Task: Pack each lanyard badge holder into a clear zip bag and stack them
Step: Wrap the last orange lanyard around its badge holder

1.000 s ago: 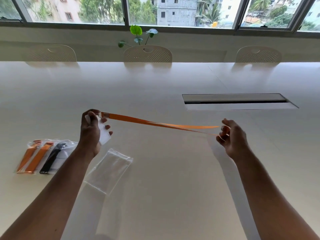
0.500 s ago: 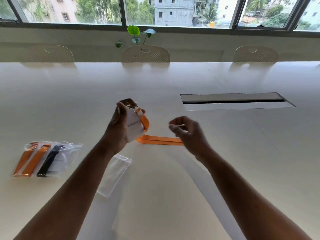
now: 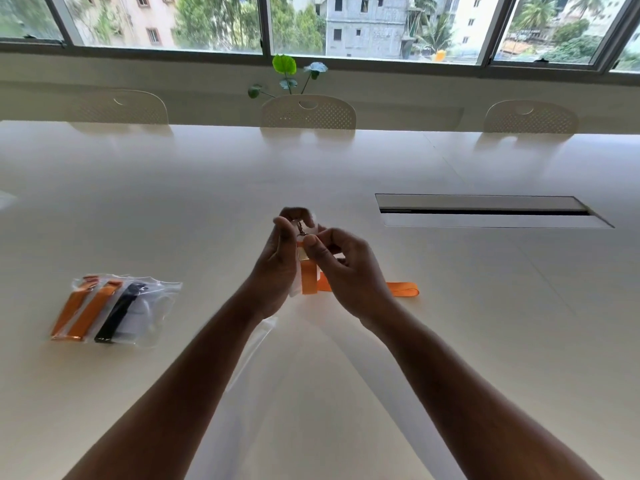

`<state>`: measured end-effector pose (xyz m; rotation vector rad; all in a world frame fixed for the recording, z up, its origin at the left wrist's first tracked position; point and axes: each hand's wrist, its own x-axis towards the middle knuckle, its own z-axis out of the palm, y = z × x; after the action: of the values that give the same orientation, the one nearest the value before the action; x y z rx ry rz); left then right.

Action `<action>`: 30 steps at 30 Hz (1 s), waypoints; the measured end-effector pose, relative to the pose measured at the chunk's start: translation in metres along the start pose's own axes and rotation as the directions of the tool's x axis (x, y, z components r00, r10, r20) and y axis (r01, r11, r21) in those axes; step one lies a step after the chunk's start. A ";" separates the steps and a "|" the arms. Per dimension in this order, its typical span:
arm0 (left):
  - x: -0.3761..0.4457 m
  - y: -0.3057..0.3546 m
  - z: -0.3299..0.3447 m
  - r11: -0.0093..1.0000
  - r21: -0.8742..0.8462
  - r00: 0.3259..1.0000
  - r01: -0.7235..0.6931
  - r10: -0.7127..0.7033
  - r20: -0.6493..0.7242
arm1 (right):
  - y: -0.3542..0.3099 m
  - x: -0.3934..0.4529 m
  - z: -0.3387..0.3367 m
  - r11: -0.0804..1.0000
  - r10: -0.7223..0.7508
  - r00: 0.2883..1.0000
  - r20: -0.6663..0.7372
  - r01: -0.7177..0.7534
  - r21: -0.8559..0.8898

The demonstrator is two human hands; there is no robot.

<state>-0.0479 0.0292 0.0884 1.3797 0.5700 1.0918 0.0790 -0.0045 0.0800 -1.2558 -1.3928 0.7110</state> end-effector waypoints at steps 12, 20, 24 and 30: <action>-0.001 0.001 0.001 0.967 -0.167 0.981 0.191 -0.193 0.003 | 0.003 -0.007 -0.006 0.944 0.132 0.985 0.107 -0.158 0.289; -0.005 -0.002 0.007 0.971 -0.172 0.951 0.166 -0.204 -0.231 | 0.008 -0.016 -0.002 0.946 0.139 0.984 0.109 -0.164 0.278; -0.008 0.001 0.008 0.976 -0.153 0.946 0.157 -0.193 -0.259 | 0.004 -0.019 0.000 0.949 0.155 0.980 0.125 -0.183 0.257; -0.015 0.007 0.011 0.989 -0.104 0.980 0.109 -0.124 -0.153 | -0.005 -0.021 -0.003 0.915 0.179 0.953 0.246 -0.253 0.314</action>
<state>-0.0474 0.0099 0.0924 1.1684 0.6971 1.1261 0.0775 -0.0265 0.0781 -1.0869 -1.2388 1.2185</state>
